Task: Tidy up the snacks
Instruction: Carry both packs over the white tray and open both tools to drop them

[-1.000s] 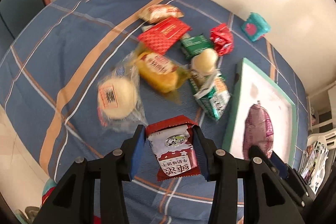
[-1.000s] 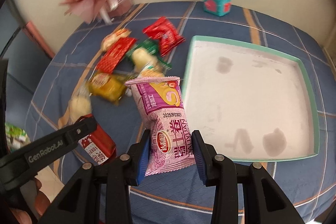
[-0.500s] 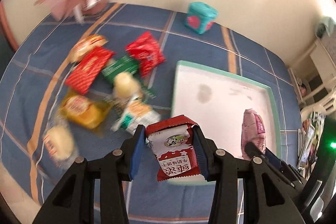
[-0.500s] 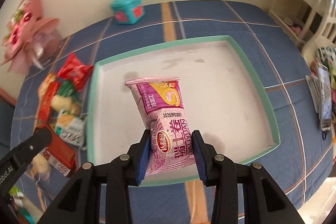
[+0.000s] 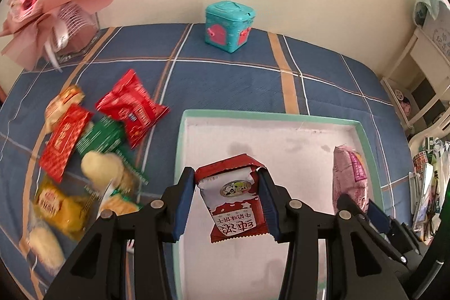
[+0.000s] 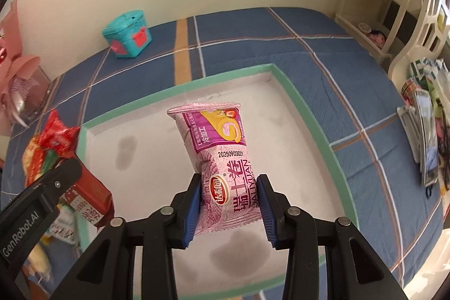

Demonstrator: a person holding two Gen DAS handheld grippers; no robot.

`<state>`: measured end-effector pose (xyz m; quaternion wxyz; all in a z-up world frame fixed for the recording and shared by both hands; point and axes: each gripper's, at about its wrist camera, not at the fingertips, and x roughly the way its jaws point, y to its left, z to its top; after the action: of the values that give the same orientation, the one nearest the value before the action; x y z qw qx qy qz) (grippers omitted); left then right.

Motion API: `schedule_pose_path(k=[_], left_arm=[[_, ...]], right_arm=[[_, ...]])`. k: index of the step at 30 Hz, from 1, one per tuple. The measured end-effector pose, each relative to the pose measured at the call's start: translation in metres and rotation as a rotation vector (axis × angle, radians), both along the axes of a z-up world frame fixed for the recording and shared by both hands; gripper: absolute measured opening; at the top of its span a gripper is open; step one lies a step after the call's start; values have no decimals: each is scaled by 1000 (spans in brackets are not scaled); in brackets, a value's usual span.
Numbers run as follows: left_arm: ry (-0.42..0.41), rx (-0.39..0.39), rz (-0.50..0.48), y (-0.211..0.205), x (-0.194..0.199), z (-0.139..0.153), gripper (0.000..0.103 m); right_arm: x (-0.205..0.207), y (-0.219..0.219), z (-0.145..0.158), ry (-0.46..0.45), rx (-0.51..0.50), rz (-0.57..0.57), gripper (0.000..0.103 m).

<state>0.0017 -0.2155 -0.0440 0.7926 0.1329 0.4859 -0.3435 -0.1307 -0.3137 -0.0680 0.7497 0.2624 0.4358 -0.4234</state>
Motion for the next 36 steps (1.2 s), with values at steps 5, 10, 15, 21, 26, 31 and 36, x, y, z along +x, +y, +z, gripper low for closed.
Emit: schedule_pose_path(k=[5,10,15,21,26,31,36], left_arm=[[-3,2,5,-18,10,-11,47],[3,6,8,-30,15,-21,47],[-3,4,9,-35,18,-24,47],[13,1,18,-32,21,-20,56],[-2,4,26,-24,21,-8,78],[-45,41,35,-5,19,2,87],[-102,64,53,23,15,7,92]], right_arm=[[10,-15,-6,-3,-20,-9,41],[17,-22,-15,5,-29,2,41],[19,-25,-21,19,-23,0,41],[18,-25,-24,20,-8,1,43],[15,-22,-16,10,-12,8,55],[8,-14,-11,-2,4,3,74],[5,2,-7,0,9,30,83]])
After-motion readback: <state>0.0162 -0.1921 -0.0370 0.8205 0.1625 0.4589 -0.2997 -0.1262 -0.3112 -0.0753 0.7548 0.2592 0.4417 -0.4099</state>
